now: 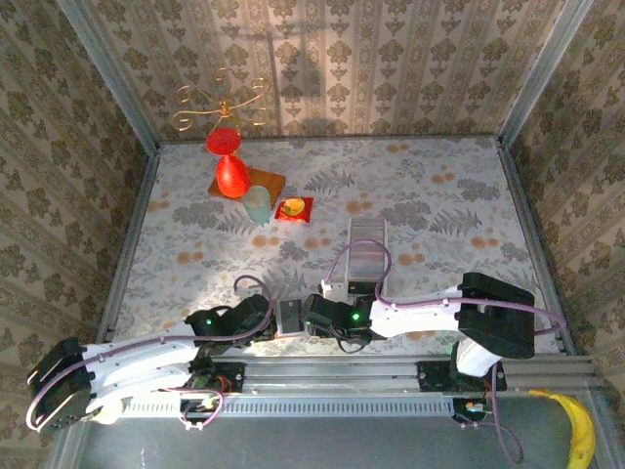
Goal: Put the credit cards into the card holder
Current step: Flip over the card slot in the card holder.
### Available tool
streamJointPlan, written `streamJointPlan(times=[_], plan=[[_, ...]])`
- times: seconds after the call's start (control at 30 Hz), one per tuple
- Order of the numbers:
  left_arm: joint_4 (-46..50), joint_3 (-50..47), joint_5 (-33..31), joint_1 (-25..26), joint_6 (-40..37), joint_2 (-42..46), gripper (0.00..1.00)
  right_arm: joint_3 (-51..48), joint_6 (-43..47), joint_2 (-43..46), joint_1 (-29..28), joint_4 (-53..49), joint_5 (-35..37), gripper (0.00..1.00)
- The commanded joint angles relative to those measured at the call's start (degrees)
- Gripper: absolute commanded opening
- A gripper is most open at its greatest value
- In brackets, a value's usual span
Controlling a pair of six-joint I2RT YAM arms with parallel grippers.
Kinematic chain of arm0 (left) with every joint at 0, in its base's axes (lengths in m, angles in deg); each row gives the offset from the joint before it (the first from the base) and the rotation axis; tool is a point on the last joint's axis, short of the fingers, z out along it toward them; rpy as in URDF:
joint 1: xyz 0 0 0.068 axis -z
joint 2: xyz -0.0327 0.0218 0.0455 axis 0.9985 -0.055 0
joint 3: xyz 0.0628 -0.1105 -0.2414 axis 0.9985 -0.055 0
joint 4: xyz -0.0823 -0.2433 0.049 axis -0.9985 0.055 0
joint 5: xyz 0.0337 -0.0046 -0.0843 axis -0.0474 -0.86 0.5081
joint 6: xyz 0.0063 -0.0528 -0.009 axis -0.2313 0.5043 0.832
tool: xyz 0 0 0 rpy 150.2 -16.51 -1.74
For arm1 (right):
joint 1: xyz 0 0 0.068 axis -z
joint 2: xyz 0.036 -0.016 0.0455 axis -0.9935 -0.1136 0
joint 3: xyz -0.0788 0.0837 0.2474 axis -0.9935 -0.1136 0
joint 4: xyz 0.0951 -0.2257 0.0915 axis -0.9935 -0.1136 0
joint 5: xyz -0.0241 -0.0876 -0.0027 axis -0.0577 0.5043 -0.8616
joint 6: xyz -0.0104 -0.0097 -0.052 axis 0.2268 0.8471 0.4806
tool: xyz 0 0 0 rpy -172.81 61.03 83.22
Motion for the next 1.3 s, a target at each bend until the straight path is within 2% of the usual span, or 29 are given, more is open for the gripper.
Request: streamJointPlan(times=[0.0, 0.4, 0.73, 0.97, 1.1, 1.27], plan=[[-0.1, -0.8, -0.4, 0.3, 0.8, -0.9, 0.12, 0.4, -0.9, 2.4, -0.5, -1.6, 2.7, 0.43], [0.0, -0.8, -0.4, 0.3, 1.0, -0.9, 0.12, 0.6, -0.9, 2.7, -0.8, -1.8, 2.9, 0.43], [0.0, -0.7, -0.4, 0.3, 1.0, -0.9, 0.11, 0.1, -1.4, 4.5, -1.0, -0.4, 3.7, 0.26], [-0.1, -0.6, -0.4, 0.3, 1.0, -0.9, 0.11, -1.0, -1.0, 5.5, -1.0, 4.9, 2.4, 0.24], [0.0, -0.5, -0.4, 0.3, 0.9, -0.9, 0.11, -2.2, -0.3, 4.7, -1.1, 10.9, -0.4, 0.28], [0.1, -0.3, -0.5, 0.3, 0.8, -0.9, 0.12, -0.6, 0.2, 1.6, -1.1, 13.4, -2.6, 0.30]])
